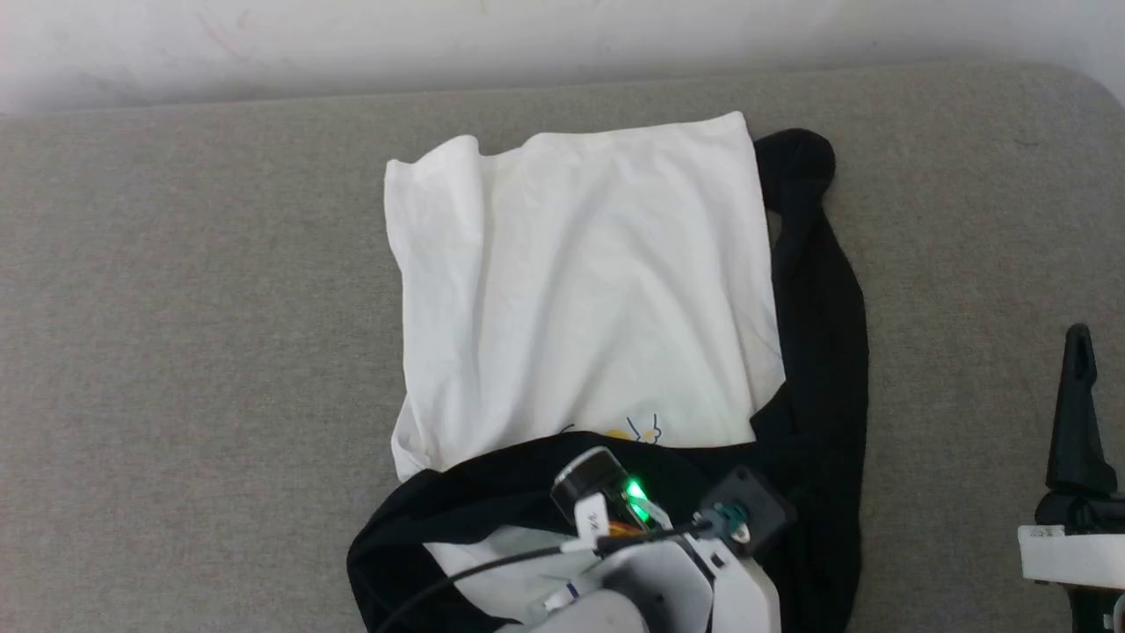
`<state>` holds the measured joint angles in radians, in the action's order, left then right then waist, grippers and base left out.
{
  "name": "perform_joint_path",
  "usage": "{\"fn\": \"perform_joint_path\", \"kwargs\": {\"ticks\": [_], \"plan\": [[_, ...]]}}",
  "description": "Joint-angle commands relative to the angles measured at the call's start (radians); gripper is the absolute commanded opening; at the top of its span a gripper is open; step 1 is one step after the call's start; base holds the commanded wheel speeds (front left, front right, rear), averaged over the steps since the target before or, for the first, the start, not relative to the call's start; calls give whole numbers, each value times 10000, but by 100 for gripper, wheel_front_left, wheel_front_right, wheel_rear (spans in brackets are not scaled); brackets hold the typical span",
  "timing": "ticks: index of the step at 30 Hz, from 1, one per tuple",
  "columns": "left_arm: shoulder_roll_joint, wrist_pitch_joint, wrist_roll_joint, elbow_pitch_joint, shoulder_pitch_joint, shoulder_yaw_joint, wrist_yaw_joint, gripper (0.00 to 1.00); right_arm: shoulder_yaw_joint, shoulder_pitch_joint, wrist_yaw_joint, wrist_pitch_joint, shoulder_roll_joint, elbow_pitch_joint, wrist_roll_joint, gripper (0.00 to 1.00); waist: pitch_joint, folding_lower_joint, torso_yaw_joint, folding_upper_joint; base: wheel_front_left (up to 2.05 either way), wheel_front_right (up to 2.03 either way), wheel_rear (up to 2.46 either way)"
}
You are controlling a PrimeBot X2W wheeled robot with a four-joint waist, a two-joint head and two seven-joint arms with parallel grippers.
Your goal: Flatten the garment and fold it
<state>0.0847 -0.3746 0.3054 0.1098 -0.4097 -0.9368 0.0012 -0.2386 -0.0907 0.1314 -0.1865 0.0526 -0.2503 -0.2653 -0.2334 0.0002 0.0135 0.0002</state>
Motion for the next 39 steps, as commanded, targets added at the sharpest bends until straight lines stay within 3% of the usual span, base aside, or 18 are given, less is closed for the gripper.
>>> {"fn": "perform_joint_path", "kwargs": {"ticks": [1,6,9,10,11,18,23,28,35,39], "plan": [[-111,132,-103,337,-46,-174,-94,0,40,158,-7,-22,-24,-10,-69,100,-166,-2,149,-2,0,0,0],[-286,118,-32,1603,-261,-865,-344,0,205,261,-7,-61,-24,146,-141,100,-289,-2,259,-2,0,0,0],[-325,187,191,2209,-351,-1038,-334,36,319,313,-7,-106,-24,281,-194,100,-305,-2,333,-2,0,0,0],[-332,305,299,2347,-384,-1050,-312,85,368,333,-7,-119,-24,330,-205,100,-293,-2,361,-2,0,0,0],[-336,478,469,2382,-408,-1034,-226,100,406,349,-7,-131,-24,377,-214,100,-270,-2,380,-2,0,0,0],[-342,1092,2290,1501,-661,-794,245,100,304,192,-7,-172,-24,604,-233,100,128,-2,209,-2,0,0,0],[-262,1321,3334,57,-810,382,660,100,333,63,-7,-111,-24,615,-225,100,447,-2,18,-2,0,0,0],[795,2792,3079,-1646,-661,2220,1586,100,386,-46,-7,16,-24,528,-173,100,667,-2,-101,-2,0,0,0],[2425,5201,2719,-3033,842,4736,2722,100,504,-147,-7,151,-24,437,-118,100,802,-2,-186,-2,0,0,0],[2840,6127,2835,-3571,2283,5987,3121,100,614,-242,-7,141,-24,462,-147,100,805,-2,-226,-2,0,0,0]]}}
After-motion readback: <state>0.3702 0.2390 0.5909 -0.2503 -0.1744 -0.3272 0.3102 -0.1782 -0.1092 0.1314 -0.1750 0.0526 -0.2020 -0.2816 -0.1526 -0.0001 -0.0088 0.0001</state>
